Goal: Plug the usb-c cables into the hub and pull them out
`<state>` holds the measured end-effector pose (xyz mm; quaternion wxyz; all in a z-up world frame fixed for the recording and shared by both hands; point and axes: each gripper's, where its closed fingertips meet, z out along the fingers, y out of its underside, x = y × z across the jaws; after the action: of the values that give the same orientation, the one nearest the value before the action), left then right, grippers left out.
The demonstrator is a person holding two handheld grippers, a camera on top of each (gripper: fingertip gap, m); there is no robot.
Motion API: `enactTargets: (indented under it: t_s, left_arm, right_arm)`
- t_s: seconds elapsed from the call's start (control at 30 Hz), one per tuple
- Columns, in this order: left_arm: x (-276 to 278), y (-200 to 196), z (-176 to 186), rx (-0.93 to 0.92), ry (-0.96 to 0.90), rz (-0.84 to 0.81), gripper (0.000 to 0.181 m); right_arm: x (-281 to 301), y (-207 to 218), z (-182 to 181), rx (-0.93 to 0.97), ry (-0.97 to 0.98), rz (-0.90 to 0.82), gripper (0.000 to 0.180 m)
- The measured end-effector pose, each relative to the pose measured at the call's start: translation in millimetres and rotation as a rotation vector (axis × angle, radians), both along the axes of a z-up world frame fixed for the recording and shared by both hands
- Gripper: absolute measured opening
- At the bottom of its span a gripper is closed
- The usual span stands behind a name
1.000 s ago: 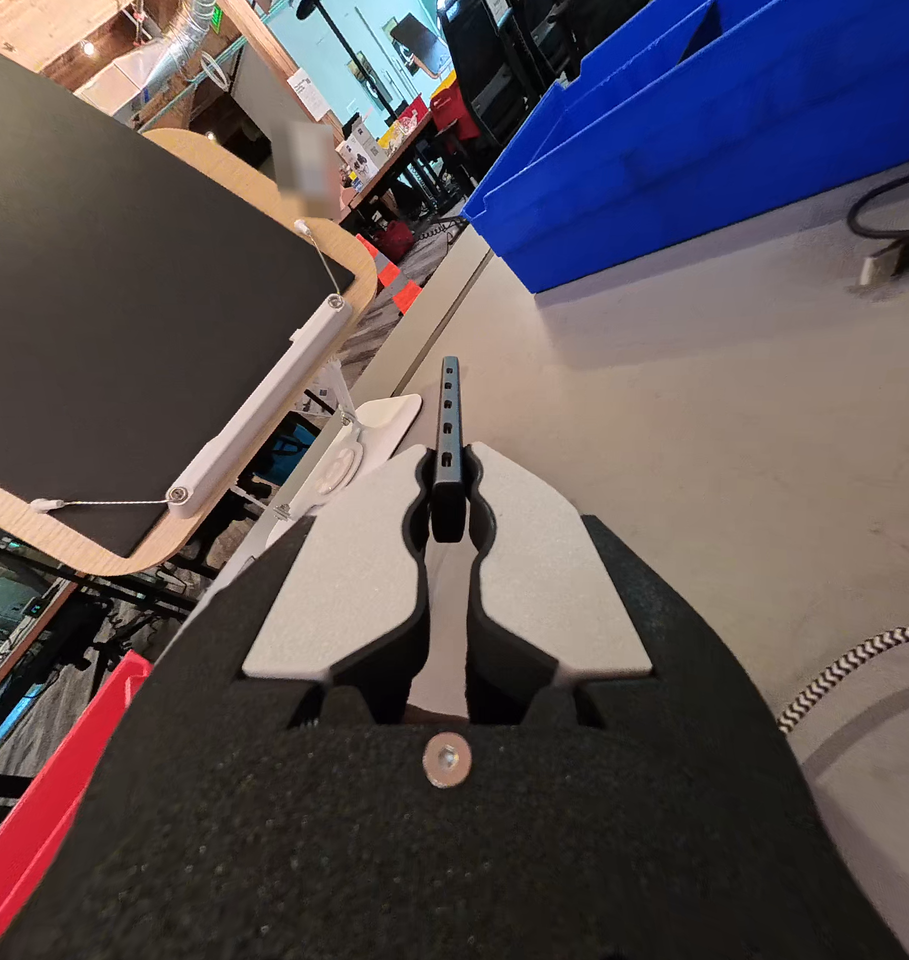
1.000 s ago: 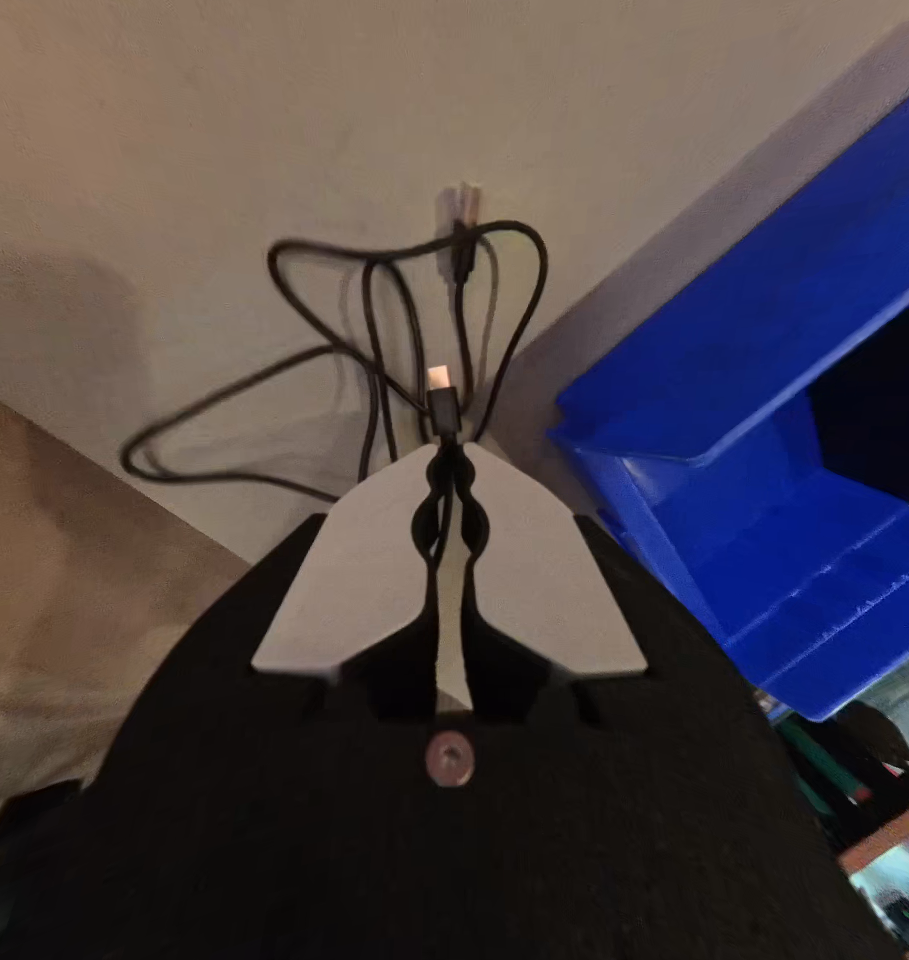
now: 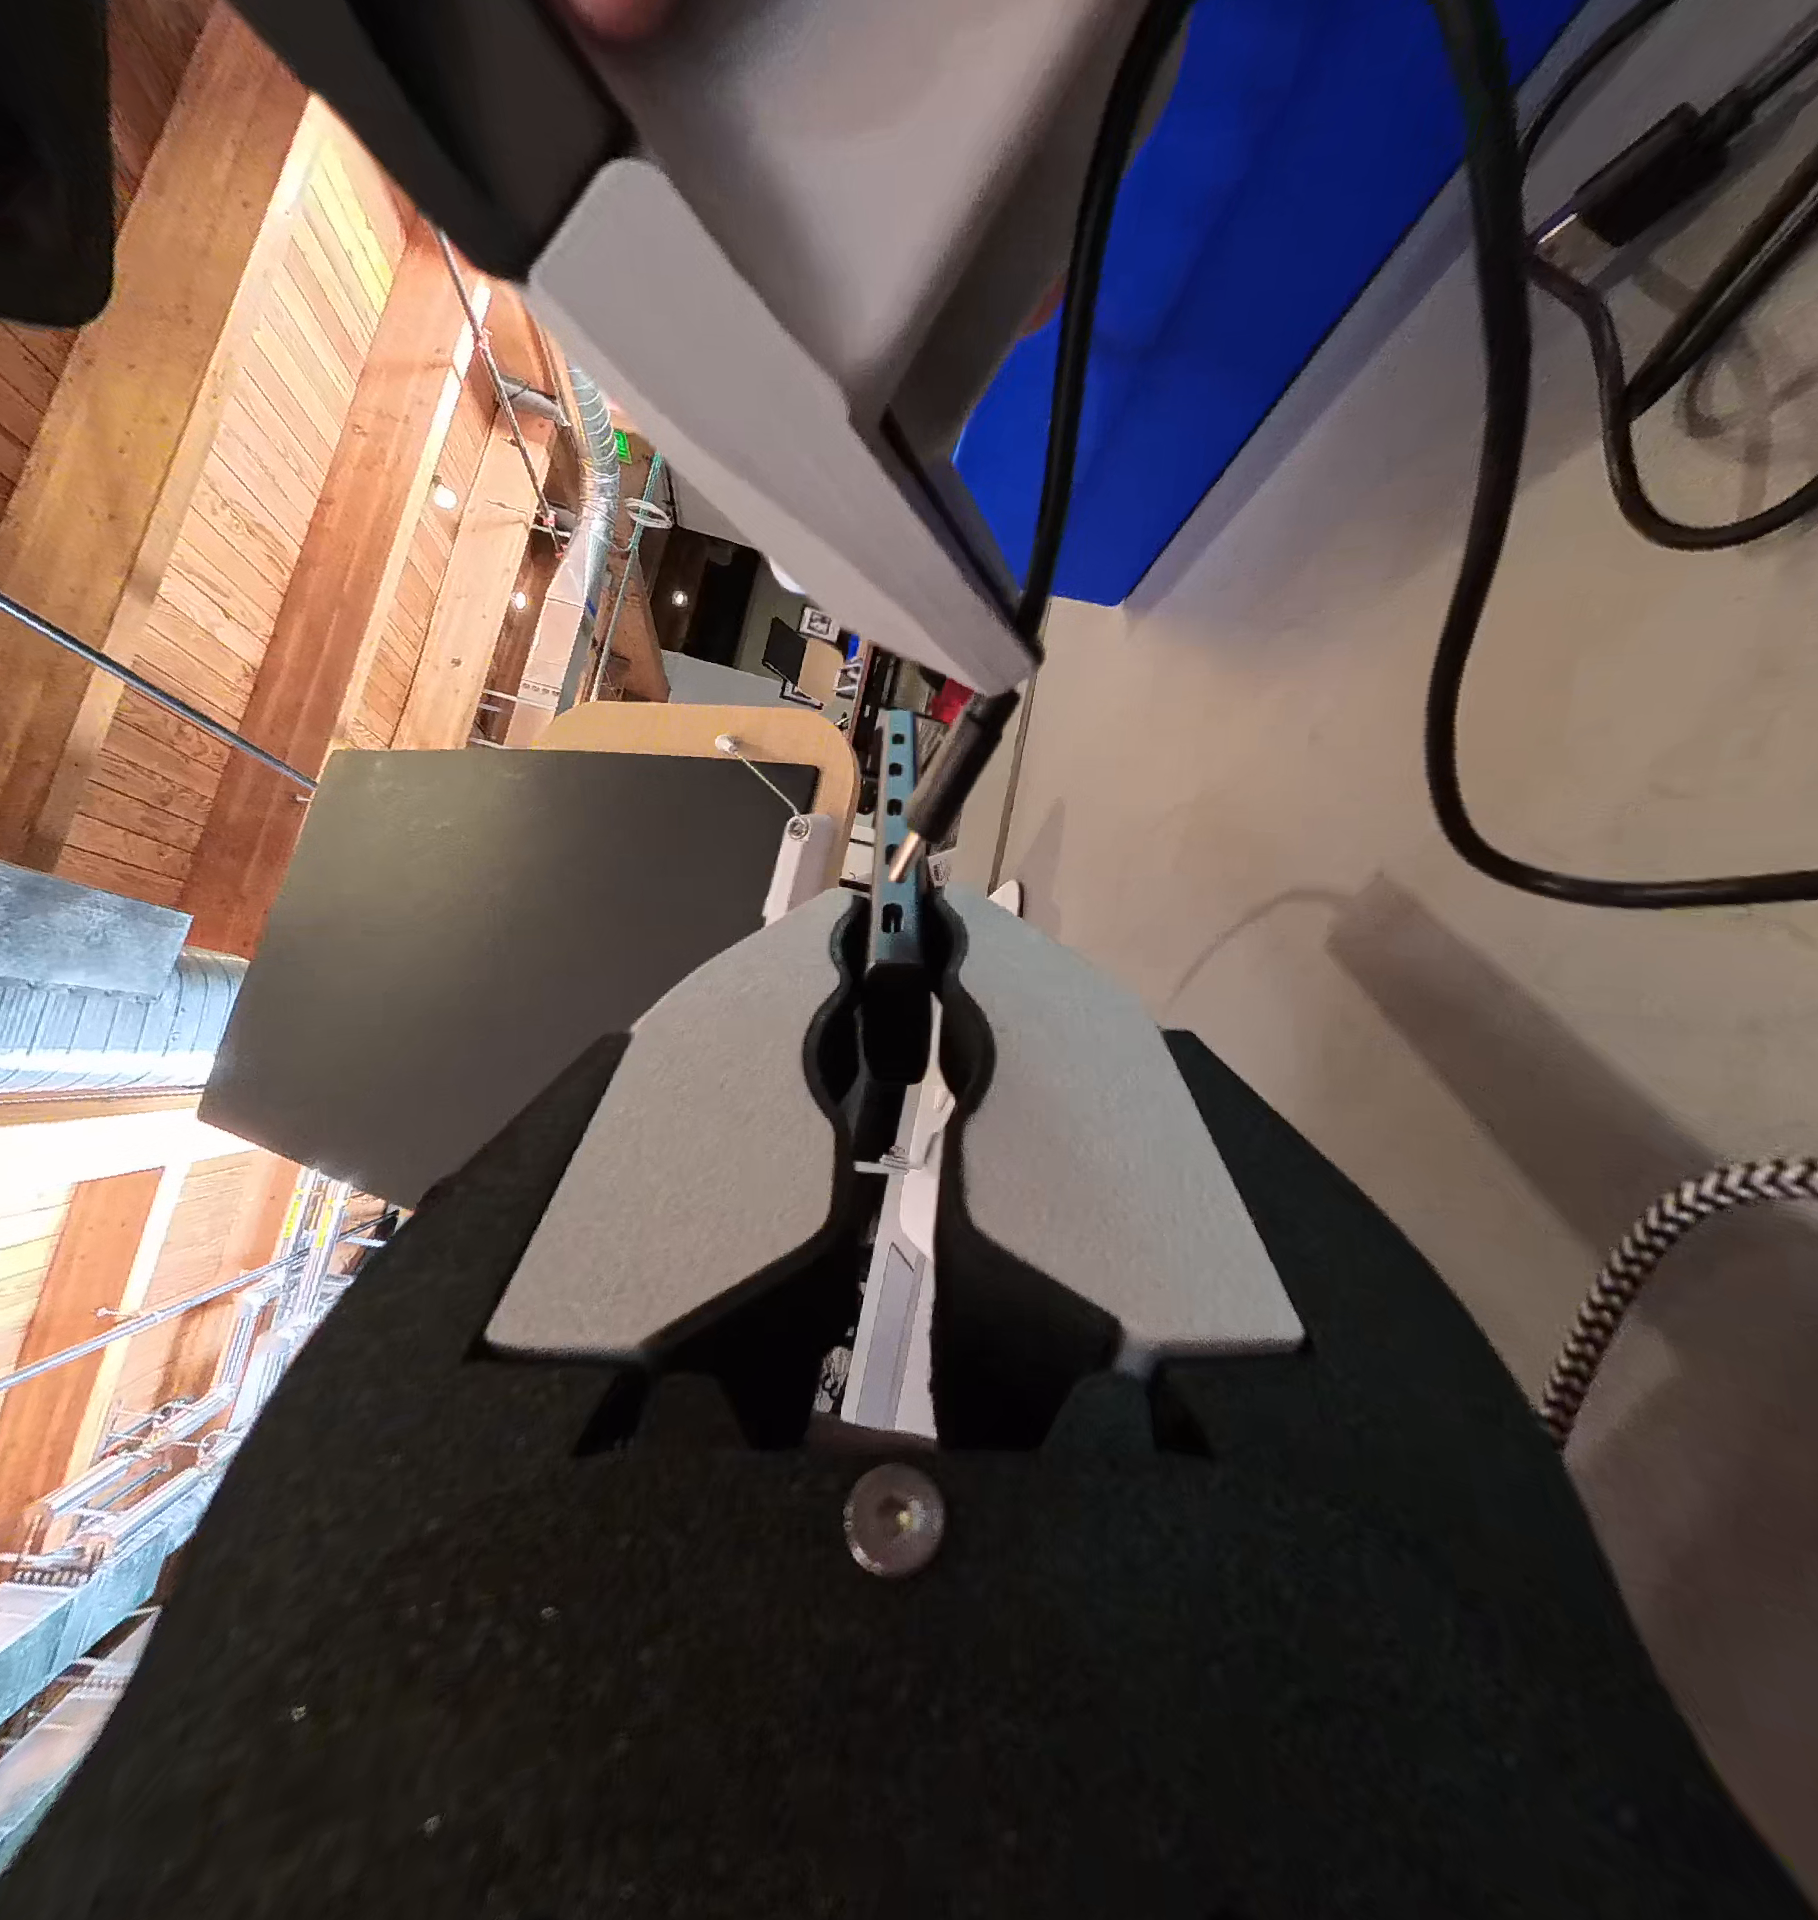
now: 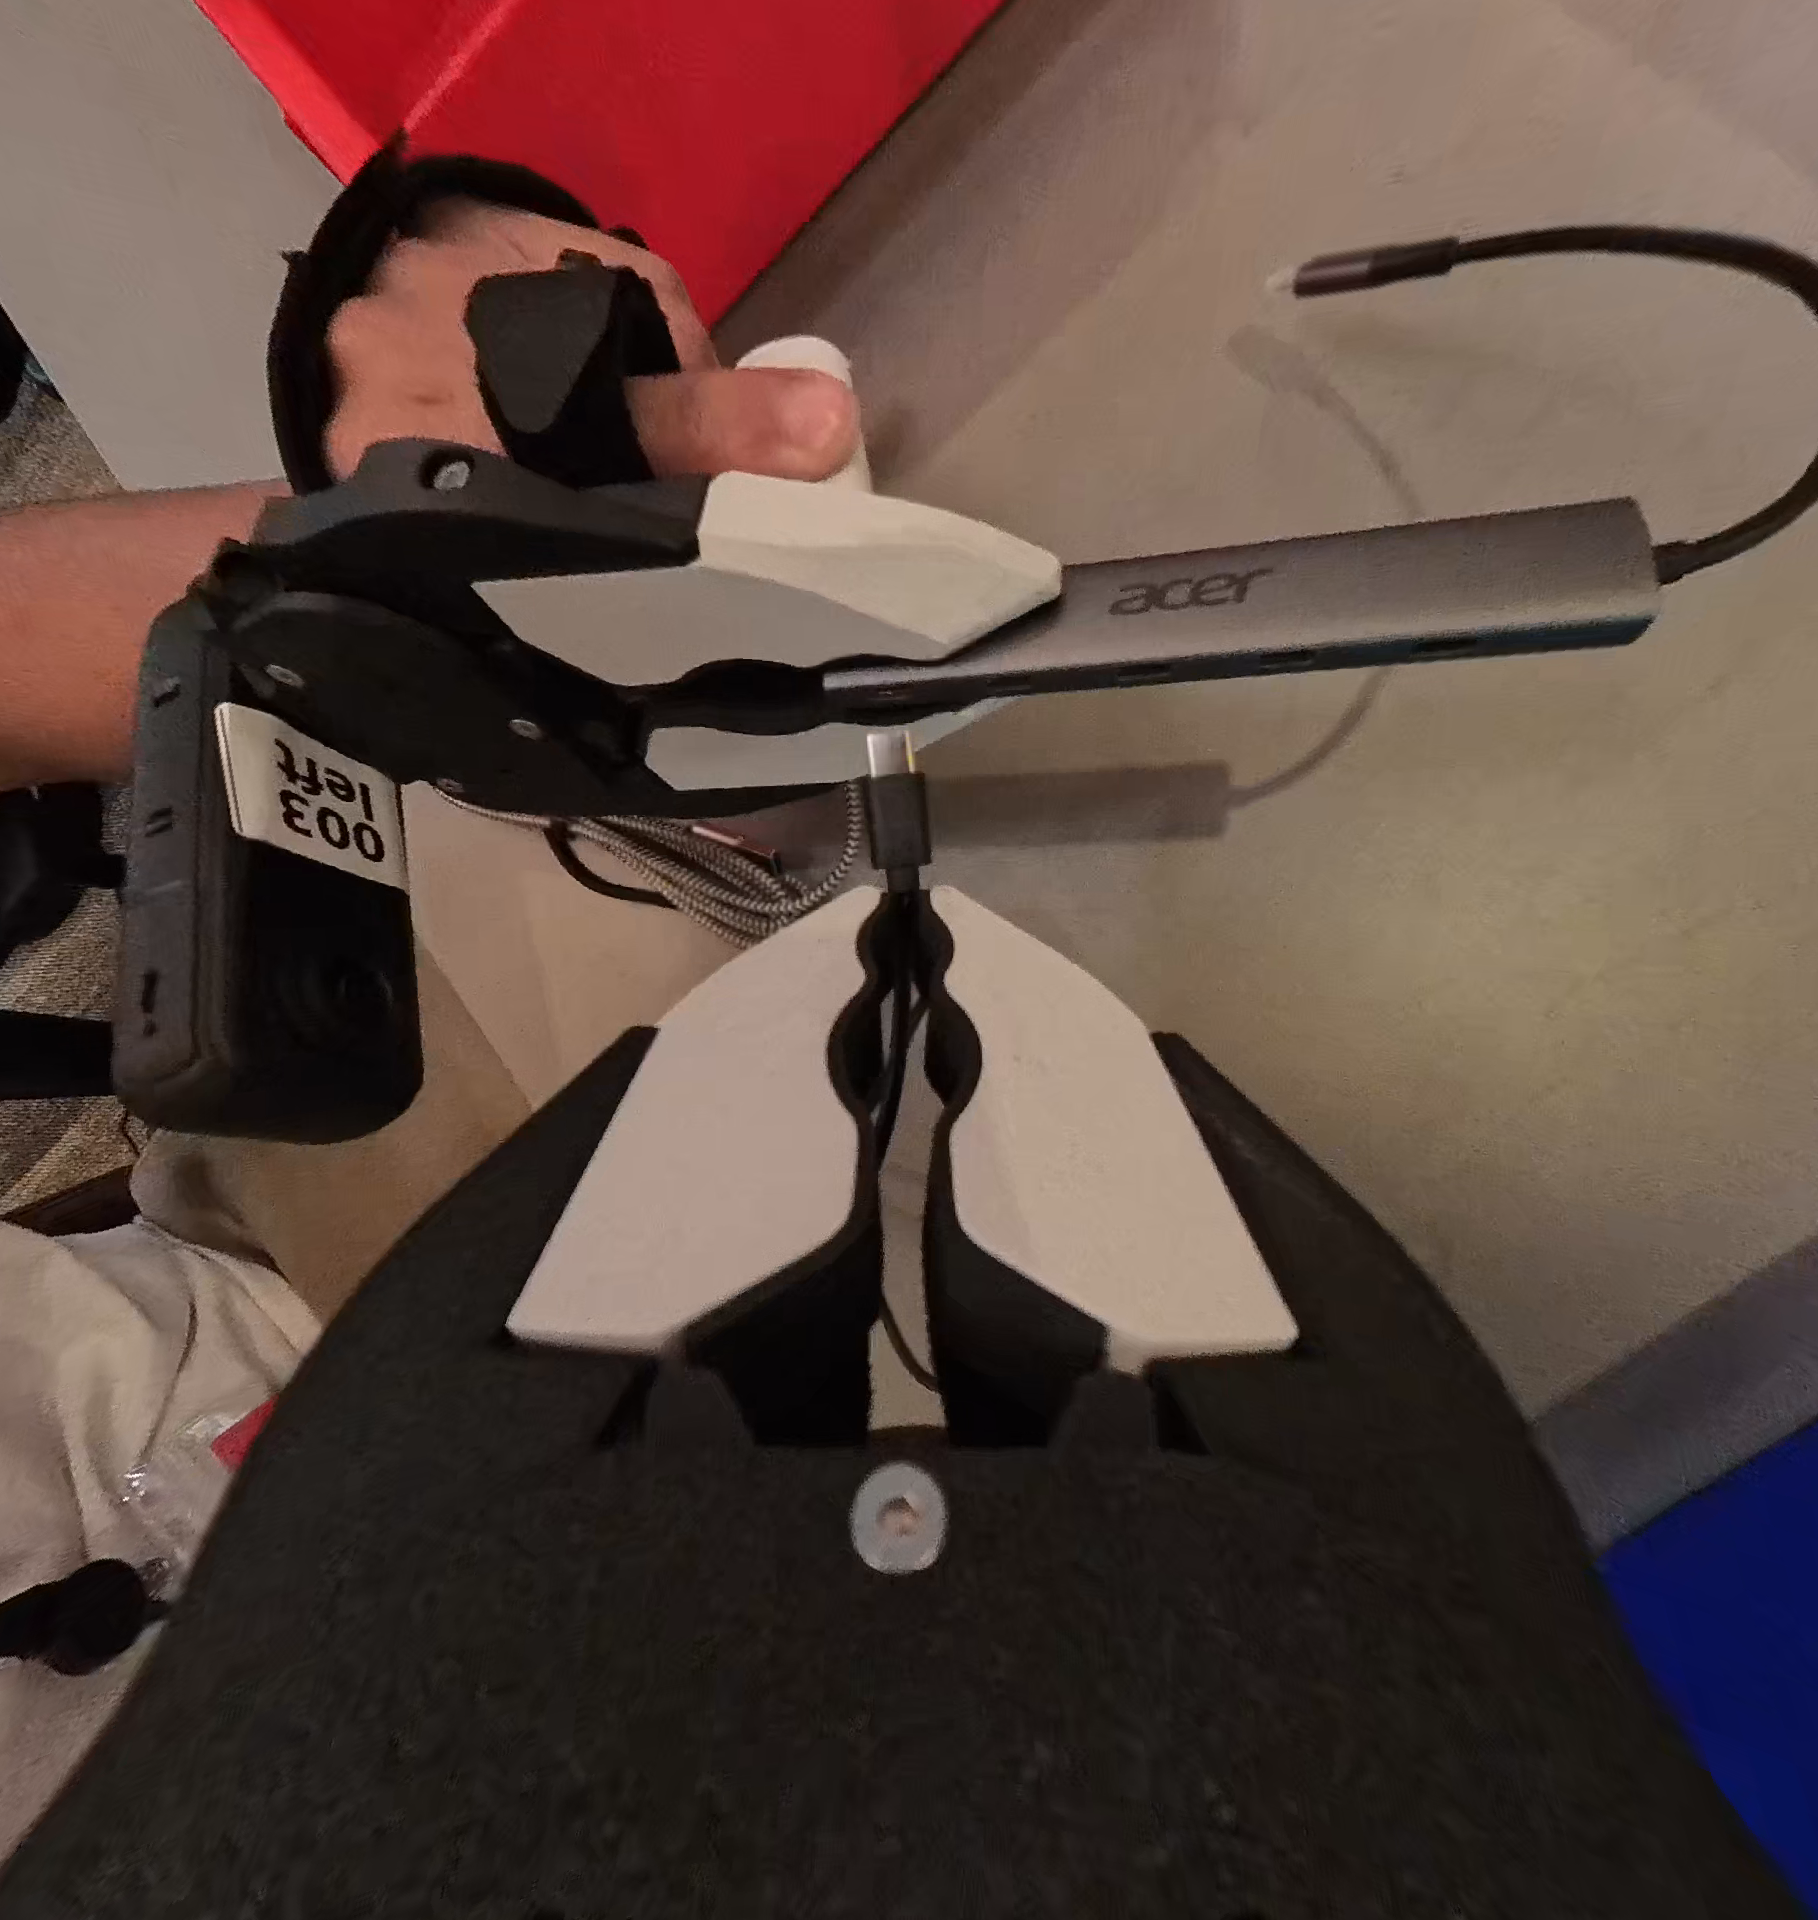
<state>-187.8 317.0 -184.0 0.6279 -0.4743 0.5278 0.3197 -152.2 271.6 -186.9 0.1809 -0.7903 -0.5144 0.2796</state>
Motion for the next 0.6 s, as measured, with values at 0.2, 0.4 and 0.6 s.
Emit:
enactTargets:
  t_s: [0.2, 0.4, 0.6]
  left_arm:
    - [4.0, -0.4, -4.1, 0.004, 0.032, 0.001, 0.010]
    - [3.1, -0.2, -4.9, 0.010, 0.047, 0.005, 0.010]
    - [0.3, 1.3, -6.4, 0.040, 0.101, 0.034, 0.009]
  right_arm:
    - [-2.6, -0.4, -5.4, 0.004, -0.018, 0.009, 0.001]
    - [-3.1, 1.6, -7.2, 0.006, -0.026, 0.006, 0.001]
    - [-4.1, 3.6, -6.3, 0.007, -0.036, 0.005, 0.001]
